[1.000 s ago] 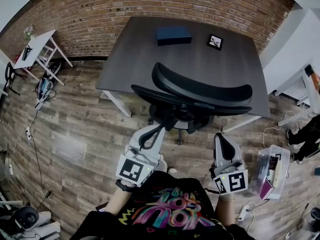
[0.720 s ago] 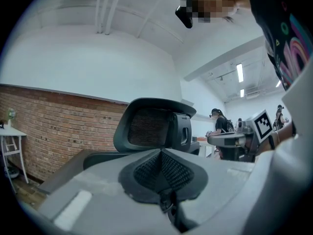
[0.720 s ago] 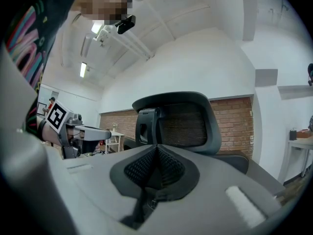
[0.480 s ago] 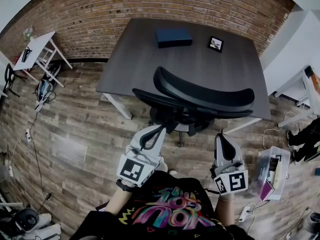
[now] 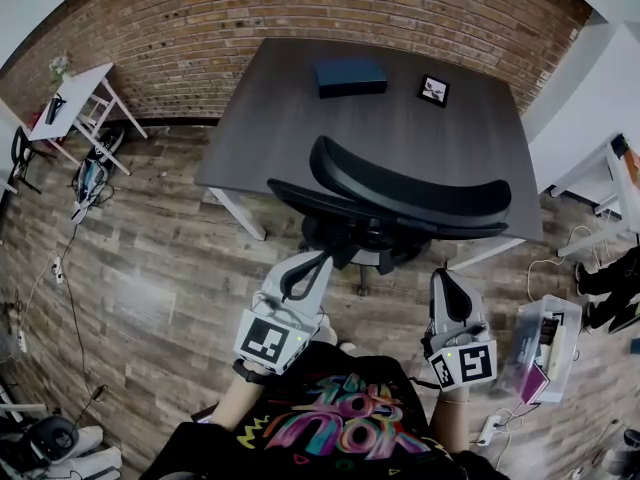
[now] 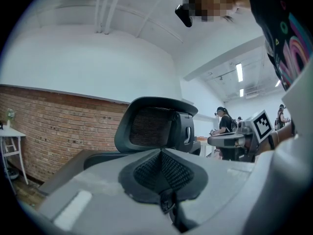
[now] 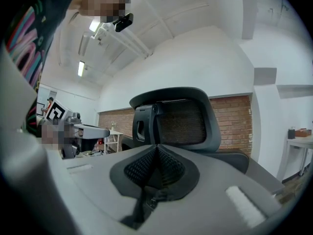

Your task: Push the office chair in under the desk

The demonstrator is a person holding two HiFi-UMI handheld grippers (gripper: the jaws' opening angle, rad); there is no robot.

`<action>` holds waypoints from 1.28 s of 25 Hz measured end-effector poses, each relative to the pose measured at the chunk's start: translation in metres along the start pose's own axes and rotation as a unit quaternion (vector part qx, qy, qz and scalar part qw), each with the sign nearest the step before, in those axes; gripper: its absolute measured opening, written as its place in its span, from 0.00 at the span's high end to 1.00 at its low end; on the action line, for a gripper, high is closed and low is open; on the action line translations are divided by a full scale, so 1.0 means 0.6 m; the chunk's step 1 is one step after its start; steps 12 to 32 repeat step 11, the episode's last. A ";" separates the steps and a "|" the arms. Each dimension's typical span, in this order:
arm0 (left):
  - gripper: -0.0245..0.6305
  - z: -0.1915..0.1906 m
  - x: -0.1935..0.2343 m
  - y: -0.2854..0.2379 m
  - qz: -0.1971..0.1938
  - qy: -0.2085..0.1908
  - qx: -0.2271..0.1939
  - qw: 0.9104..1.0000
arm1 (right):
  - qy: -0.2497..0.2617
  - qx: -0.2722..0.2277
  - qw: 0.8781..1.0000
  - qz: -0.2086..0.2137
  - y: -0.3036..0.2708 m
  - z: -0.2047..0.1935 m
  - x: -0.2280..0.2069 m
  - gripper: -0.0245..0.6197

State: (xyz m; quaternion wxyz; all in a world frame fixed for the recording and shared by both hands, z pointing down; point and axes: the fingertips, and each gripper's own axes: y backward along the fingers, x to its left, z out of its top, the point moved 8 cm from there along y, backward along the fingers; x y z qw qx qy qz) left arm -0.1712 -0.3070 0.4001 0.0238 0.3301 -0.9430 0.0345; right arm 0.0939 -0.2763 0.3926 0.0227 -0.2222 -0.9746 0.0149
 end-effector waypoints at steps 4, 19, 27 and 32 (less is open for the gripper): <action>0.96 -0.002 -0.001 0.004 -0.002 -0.003 0.003 1.000 | -0.002 -0.001 1.000 -0.001 0.001 -0.002 0.001 0.96; 0.96 0.002 0.001 0.003 -0.002 -0.007 0.001 1.000 | -0.008 -0.004 1.000 0.002 -0.003 0.000 -0.002 0.96; 0.96 0.002 0.001 0.003 -0.002 -0.007 0.001 1.000 | -0.008 -0.004 1.000 0.002 -0.003 0.000 -0.002 0.96; 0.96 0.002 0.001 0.003 -0.002 -0.007 0.001 1.000 | -0.008 -0.004 1.000 0.002 -0.003 0.000 -0.002 0.96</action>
